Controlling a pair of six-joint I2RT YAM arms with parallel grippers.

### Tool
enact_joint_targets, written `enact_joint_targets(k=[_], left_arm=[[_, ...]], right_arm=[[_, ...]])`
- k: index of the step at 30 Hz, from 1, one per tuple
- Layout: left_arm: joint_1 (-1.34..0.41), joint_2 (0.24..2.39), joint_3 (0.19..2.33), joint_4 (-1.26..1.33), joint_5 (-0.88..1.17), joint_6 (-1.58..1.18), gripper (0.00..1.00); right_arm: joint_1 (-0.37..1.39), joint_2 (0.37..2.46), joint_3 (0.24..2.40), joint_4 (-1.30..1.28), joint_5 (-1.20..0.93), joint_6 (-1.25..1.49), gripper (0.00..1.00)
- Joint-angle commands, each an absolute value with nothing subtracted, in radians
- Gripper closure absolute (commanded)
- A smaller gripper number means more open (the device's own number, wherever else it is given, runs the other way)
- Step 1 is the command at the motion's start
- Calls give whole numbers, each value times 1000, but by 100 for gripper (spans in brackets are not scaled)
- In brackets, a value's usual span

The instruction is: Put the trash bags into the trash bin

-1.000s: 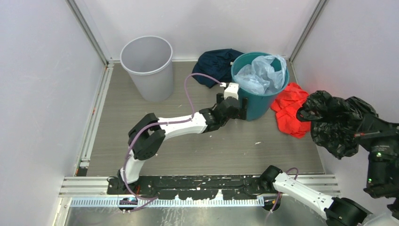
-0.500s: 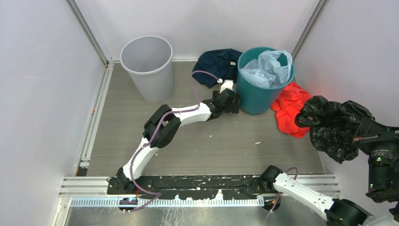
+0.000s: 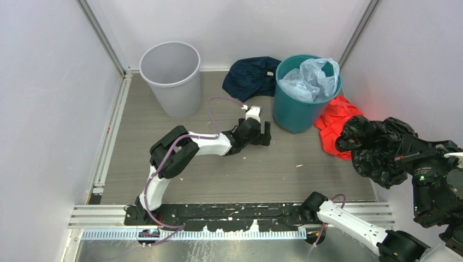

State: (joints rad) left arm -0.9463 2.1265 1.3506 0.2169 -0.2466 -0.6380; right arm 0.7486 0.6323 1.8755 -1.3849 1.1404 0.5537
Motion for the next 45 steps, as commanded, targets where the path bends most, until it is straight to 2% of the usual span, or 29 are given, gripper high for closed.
enact_joint_targets(k=[1,5,14,25,36,45], left_arm=[[-1015,2037,1267,443,-258,-582,8],[-1057,2074,1312,485,-263,-496,1],[-1078,2174,1457,572,-283,-348,0],[-1106,2402,1675,775,-453,-172,0],[-1064,2523,1874,759,-457,-154,0],[-1006,2614,2037,639,-409,-225,0]], right_arm=[[748,653,1866,-1348,1125,572,90],[747,666,1870,-1354,1116,575,90],[748,682,1919,-1401,1121,582,90],[747,735,1971,-1445,1094,580,90],[747,752,1947,-1466,1039,617,91],[747,752,1933,-1460,1024,623,91]])
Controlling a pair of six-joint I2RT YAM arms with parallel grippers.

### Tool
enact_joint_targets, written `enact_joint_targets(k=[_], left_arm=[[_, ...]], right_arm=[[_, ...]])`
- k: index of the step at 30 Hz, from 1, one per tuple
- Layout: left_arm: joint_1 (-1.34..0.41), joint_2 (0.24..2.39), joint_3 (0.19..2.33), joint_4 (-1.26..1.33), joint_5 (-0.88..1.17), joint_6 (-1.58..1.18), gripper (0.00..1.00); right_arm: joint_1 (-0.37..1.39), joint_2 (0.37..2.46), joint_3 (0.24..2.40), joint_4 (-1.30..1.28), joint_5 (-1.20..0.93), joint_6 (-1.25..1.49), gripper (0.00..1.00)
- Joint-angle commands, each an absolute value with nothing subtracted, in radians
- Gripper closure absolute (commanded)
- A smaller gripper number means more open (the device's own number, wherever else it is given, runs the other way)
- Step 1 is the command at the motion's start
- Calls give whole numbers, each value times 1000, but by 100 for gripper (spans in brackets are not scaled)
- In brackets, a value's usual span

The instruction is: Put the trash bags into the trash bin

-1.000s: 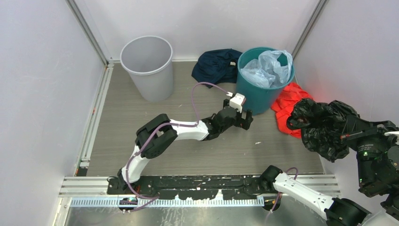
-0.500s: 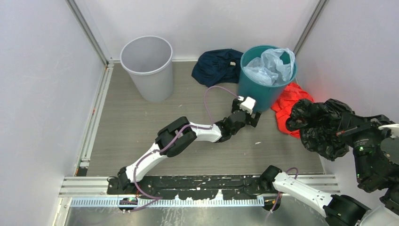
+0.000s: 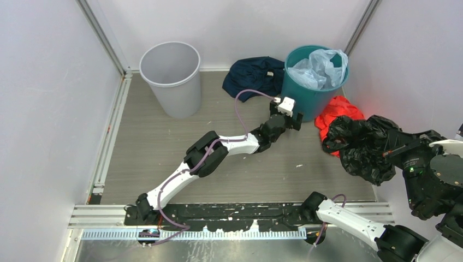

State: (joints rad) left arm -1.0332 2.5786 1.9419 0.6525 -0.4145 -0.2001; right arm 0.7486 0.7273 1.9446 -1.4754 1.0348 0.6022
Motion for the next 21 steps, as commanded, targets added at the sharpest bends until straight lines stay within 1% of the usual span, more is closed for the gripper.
enact_joint_targets(k=[1,11,17,19,21], left_arm=[[-999,2628,2060,627,-400,-228,0],[-944,2759,2307,489,-362,-256,0],[-890,2827,2453,405,-297,-279,0],[-871,2828,2470,383,-263,-285,0],[-855,2794,2435,374,-223,-285,0]], right_arm=[[747,750,1927,-1457,1023,623,91],[747,750,1892,-1456,1018,630,91],[747,754,1881,-1453,1016,631,91],[747,756,1874,-1449,1013,630,91],[747,756,1864,-1440,1010,630,91]])
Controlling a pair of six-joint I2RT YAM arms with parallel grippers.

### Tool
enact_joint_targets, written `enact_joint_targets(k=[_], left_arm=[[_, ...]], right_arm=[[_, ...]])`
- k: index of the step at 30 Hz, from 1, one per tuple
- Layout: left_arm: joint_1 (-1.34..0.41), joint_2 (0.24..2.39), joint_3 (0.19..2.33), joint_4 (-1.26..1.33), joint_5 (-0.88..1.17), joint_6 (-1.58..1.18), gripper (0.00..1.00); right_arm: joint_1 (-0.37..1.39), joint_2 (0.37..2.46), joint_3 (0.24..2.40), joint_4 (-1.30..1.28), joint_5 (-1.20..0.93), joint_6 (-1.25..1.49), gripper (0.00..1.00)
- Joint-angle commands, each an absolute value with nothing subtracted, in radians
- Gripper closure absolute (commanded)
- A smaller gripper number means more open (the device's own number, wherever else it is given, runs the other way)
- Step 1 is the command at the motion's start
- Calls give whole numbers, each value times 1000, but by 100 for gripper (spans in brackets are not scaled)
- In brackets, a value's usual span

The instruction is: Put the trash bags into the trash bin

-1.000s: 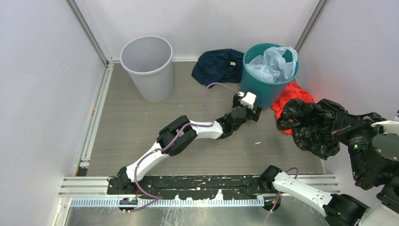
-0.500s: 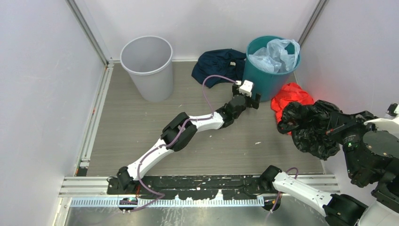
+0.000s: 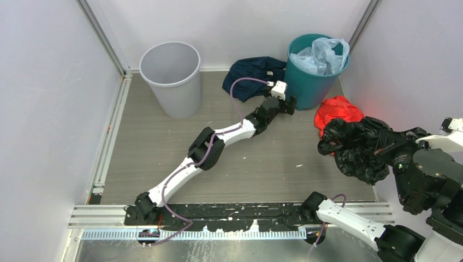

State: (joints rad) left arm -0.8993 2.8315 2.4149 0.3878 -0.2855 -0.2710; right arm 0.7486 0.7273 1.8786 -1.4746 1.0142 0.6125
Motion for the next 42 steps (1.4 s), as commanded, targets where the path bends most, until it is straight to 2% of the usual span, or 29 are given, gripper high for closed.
enact_joint_targets(k=[1,8,12,16,22,26,34,42], left_arm=[[-849,2759,2387,387,-205,-280,0],[-846,2407,1961,421,-69,-261,0],[-847,2216,1827,308,-5,-261,0],[-847,2057,1782,92,9,-212,0],[-836,1873,1781,-214,-186,-108,0],[-748,1810,1822,-361,-261,-68,0],[-504,1746,1811,-379,-266,-47,1],[-460,1768,1831,-344,-307,58,0]], right_arm=[[747,755,1859,-1436,1008,630,91],[748,727,1789,-1393,991,635,91],[748,708,1738,-1355,972,636,91],[746,702,1687,-1314,937,639,91],[747,697,1612,-1247,885,647,91],[748,705,1586,-1220,852,652,91],[747,696,1547,-1196,830,659,91],[746,691,1525,-1184,824,659,91]])
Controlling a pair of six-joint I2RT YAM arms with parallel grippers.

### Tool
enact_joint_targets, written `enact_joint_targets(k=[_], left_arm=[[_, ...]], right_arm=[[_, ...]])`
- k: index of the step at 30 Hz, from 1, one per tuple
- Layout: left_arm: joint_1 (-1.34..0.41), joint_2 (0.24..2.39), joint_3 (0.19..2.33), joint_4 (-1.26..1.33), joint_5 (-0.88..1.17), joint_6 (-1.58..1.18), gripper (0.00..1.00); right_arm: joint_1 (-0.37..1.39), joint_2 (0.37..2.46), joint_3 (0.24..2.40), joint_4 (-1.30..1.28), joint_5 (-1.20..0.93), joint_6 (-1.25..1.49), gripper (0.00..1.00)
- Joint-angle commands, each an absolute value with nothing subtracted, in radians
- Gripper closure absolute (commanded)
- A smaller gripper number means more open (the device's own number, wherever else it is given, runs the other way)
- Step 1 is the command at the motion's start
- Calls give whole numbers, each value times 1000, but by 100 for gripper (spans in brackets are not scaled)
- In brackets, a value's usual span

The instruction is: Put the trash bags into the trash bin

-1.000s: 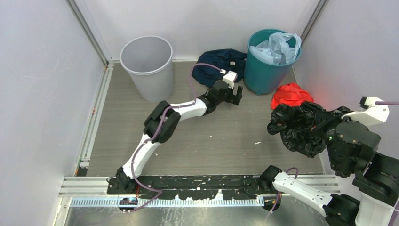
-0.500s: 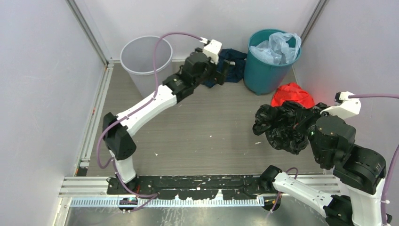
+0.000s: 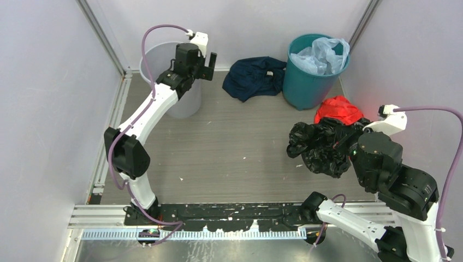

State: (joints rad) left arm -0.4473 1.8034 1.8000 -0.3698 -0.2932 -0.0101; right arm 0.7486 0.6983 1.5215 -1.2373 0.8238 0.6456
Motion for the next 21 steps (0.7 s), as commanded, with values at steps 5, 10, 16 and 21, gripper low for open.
enact_joint_targets(k=[5,10,16,21], left_arm=[[-460,1771,1820,-393,-286,35,1],[-460,1780,1798,-436,-339,26,1],[-454,1804,1822,-493,-362,14,8],[-454,1789,1830,-536,-328,4,41]], right_arm=[[748,689,1526,-1183,832,653,91],[747,685,1522,-1184,829,655,91],[748,680,1510,-1183,822,665,91],[745,678,1507,-1181,814,675,91]])
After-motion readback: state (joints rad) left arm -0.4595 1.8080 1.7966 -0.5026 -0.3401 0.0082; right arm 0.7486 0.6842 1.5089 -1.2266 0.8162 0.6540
